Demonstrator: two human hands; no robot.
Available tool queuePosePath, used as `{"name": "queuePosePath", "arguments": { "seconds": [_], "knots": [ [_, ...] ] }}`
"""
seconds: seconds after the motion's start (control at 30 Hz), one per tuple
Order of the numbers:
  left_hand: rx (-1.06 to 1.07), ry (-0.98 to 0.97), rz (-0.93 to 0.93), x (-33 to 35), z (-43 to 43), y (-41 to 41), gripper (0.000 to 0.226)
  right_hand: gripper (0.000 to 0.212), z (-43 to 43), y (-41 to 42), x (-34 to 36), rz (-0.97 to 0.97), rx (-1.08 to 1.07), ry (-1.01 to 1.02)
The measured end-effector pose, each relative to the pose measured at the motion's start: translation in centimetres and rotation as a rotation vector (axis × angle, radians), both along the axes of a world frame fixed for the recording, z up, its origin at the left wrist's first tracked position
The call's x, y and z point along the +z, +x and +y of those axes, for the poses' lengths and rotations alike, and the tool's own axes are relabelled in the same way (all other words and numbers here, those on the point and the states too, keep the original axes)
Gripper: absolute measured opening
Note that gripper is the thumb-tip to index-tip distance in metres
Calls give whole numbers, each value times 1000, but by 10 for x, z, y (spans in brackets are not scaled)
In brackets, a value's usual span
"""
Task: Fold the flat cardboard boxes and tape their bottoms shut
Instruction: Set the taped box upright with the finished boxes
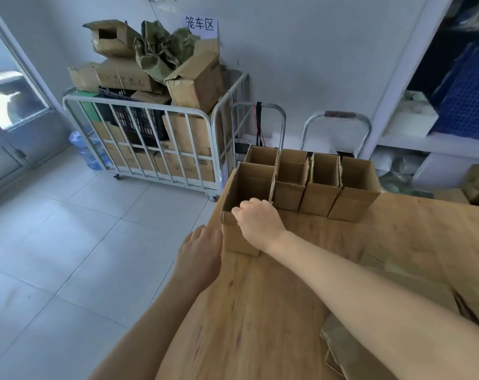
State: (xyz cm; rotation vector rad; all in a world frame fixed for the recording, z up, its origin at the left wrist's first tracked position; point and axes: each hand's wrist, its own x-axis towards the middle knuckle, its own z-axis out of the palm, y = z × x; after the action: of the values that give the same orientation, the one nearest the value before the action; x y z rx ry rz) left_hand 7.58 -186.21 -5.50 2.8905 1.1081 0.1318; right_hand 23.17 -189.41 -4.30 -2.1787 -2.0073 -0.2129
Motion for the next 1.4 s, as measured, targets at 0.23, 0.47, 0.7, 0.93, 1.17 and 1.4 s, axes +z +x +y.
{"name": "queuePosePath", "arguments": {
  "seconds": [0.23,0.47,0.7,0.93,1.17,1.4],
  "knots": [
    [-16,24,30,-3,-22,6,32,22,-66,15,15,146,-112,162],
    [-175,-110,-13,-6,-99,35,42,35,-219,55,8,311,-520,48],
    [-183,-399,90,-37,-175,74,43,48,-346,71,-35,424,-858,-324],
    [-93,-631,103,-57,-201,78,57,69,-378,62,-65,521,-980,-350],
    [13,-616,-128,-31,-230,77,25,87,-409,69,-70,816,-1071,-247],
    [-27,-551,-310,1,-313,82,15,67,-487,81,-48,986,-930,-87]
  ]
}}
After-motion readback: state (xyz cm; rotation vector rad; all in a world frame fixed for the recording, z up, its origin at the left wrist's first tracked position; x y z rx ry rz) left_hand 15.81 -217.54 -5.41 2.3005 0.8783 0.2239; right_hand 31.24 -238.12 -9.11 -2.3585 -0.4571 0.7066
